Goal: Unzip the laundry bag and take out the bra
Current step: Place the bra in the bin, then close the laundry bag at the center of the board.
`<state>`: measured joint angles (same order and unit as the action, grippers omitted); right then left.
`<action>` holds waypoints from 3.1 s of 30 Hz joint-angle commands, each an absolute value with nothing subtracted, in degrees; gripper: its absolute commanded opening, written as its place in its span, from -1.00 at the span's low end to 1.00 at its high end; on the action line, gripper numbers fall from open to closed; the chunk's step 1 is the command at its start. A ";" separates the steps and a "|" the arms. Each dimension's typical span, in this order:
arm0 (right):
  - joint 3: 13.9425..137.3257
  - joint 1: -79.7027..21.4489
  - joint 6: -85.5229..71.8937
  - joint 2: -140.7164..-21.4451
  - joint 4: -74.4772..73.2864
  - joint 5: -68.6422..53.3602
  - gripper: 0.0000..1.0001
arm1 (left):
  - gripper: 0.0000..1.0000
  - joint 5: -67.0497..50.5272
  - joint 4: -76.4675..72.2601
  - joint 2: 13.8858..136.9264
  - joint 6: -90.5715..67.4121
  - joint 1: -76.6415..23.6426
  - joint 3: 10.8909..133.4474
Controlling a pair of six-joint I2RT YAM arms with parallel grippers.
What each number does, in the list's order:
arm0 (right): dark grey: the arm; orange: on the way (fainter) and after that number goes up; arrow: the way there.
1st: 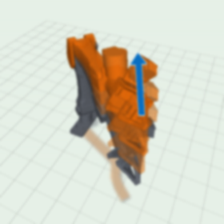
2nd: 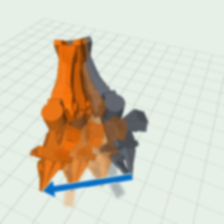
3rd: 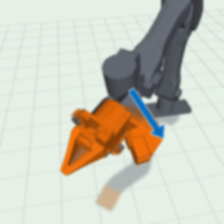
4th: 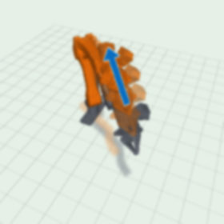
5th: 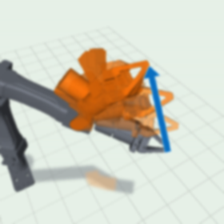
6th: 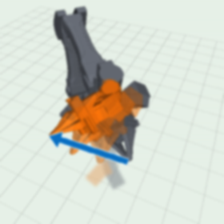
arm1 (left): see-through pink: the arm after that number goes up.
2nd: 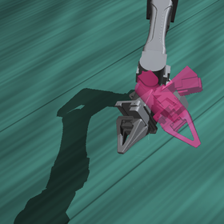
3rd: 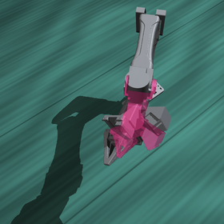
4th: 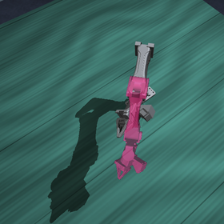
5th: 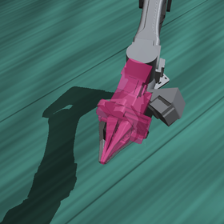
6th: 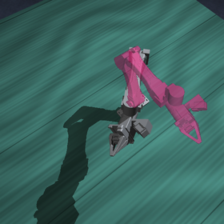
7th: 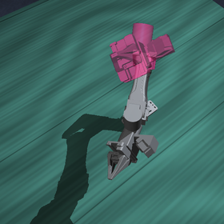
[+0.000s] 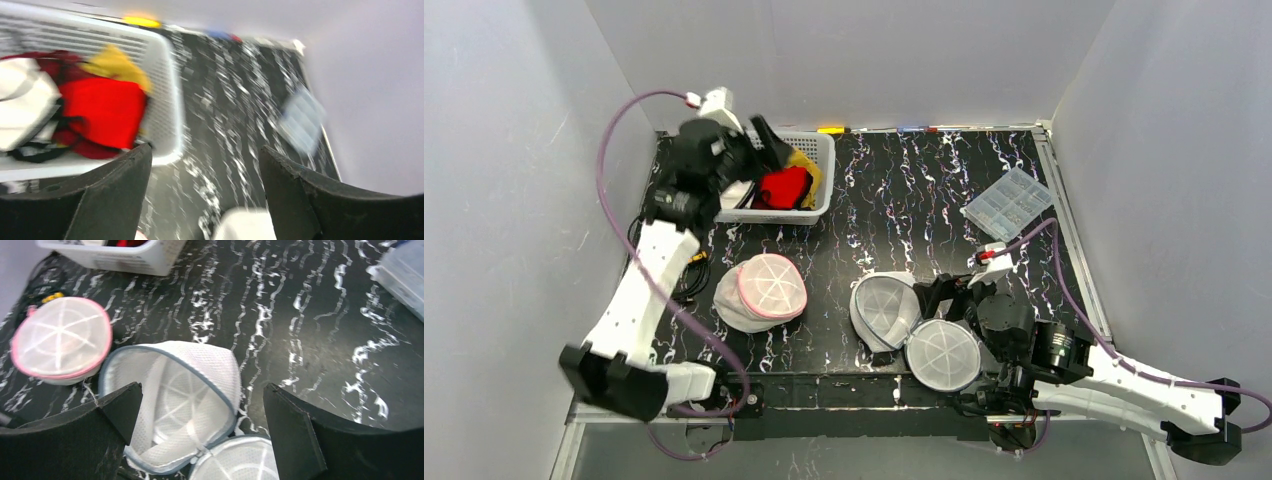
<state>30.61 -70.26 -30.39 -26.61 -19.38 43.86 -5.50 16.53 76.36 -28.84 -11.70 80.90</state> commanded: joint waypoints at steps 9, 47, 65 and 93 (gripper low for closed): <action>33.03 -70.54 -43.26 -21.23 -33.06 48.13 0.97 | 0.67 -17.90 32.58 77.03 2.17 -41.25 75.12; 28.87 -70.52 -53.97 -26.54 -31.58 51.57 0.96 | -1.00 18.40 24.51 77.49 -29.79 -51.79 63.59; 19.70 -70.49 -69.72 -43.50 -28.70 44.31 0.26 | -1.00 21.05 26.38 78.47 -47.83 -51.63 59.42; 39.60 -69.69 -48.03 -44.22 -34.37 49.71 -0.97 | -1.00 17.87 24.35 75.52 -44.37 -51.60 59.59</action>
